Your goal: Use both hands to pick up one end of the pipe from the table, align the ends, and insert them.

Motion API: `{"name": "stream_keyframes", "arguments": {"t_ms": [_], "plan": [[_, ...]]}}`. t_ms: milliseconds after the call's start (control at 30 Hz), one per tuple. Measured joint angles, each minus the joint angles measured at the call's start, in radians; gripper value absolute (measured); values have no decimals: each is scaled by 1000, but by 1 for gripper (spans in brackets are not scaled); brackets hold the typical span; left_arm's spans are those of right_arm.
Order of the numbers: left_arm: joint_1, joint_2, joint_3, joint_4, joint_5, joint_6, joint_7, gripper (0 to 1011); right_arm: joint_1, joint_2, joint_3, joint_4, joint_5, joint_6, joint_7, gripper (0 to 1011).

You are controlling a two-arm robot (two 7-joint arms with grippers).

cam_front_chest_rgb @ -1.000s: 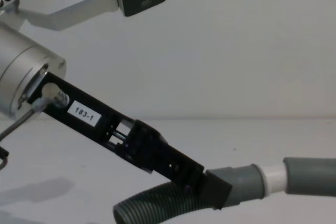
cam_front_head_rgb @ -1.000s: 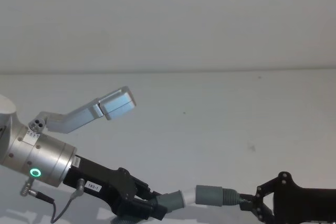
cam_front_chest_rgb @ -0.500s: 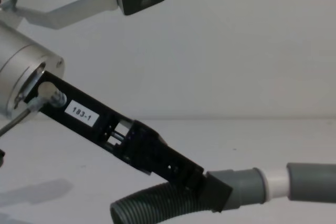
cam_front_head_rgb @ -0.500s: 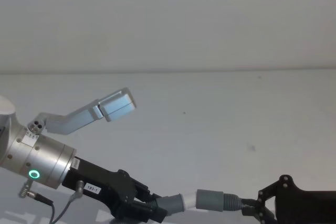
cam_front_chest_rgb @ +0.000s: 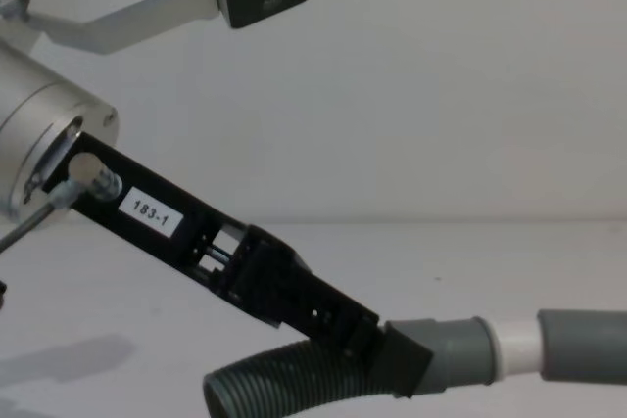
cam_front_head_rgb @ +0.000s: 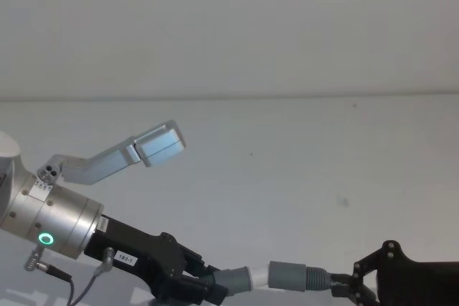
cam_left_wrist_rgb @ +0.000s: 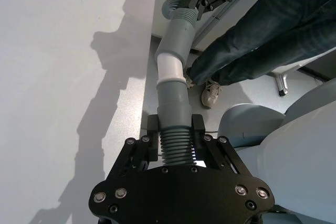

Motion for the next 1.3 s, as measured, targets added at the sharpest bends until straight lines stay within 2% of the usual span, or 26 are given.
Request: {"name": "stream_keyframes", "arguments": {"t_ms": [1300], "plan": [[0, 2, 1, -2, -1, 1, 1, 334, 1, 2, -1, 0, 1, -3, 4, 41]]}}
